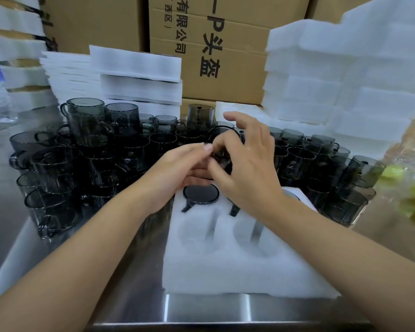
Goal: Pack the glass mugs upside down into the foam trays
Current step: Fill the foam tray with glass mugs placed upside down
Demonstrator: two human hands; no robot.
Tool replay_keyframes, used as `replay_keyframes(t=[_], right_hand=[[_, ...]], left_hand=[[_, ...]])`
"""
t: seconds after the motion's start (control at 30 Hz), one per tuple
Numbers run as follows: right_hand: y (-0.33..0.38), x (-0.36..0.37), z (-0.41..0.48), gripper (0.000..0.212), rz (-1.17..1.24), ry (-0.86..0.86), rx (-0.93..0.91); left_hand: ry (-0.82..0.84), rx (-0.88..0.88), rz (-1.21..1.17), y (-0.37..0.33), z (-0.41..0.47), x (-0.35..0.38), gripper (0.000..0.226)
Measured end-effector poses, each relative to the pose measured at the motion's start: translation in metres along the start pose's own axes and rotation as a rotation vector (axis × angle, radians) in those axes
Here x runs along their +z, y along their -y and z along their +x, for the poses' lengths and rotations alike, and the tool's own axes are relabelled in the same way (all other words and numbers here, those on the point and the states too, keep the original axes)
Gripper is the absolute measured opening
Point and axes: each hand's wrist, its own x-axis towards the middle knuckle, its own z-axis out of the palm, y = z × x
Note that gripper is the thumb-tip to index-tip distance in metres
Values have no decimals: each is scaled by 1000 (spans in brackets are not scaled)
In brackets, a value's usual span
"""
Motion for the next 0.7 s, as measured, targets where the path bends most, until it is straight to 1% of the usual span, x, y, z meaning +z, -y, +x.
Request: replay_keyframes(t=[0.03, 0.1, 0.17, 0.2, 0.27, 0.33, 0.4, 0.5, 0.6, 0.7], right_hand=[[-1, 0, 0, 17, 79, 0, 30], [-2, 1, 0, 32, 257, 19, 93], [-3, 0, 0, 48, 356, 32, 154], [-4, -1, 0, 56, 388, 54, 198], [-4, -3, 0, 67, 444, 133, 281], [-4, -5, -2, 67, 458, 201, 306], [-3, -7, -2, 63, 437, 236, 299], [-4, -8, -2, 60, 420, 249, 302], [-6, -9, -3, 63, 404, 247, 301], [-7, -8, -3, 63, 370, 236, 282]], left_hand=[[2, 12, 21, 1, 0, -1, 34], [-3, 12, 13, 2, -1, -2, 28], [-12, -4, -37, 1, 0, -2, 23], [-20, -14, -67, 0, 0, -2, 24], [-42, -38, -122, -1, 0, -2, 35], [-28, -44, -171, -1, -1, -4, 40], [-2, -28, -217, -2, -2, -5, 35], [7, -16, -221, -2, -3, -5, 34], [42, -4, -190, -2, -3, -6, 37], [44, -2, -176, -2, -3, -8, 45]])
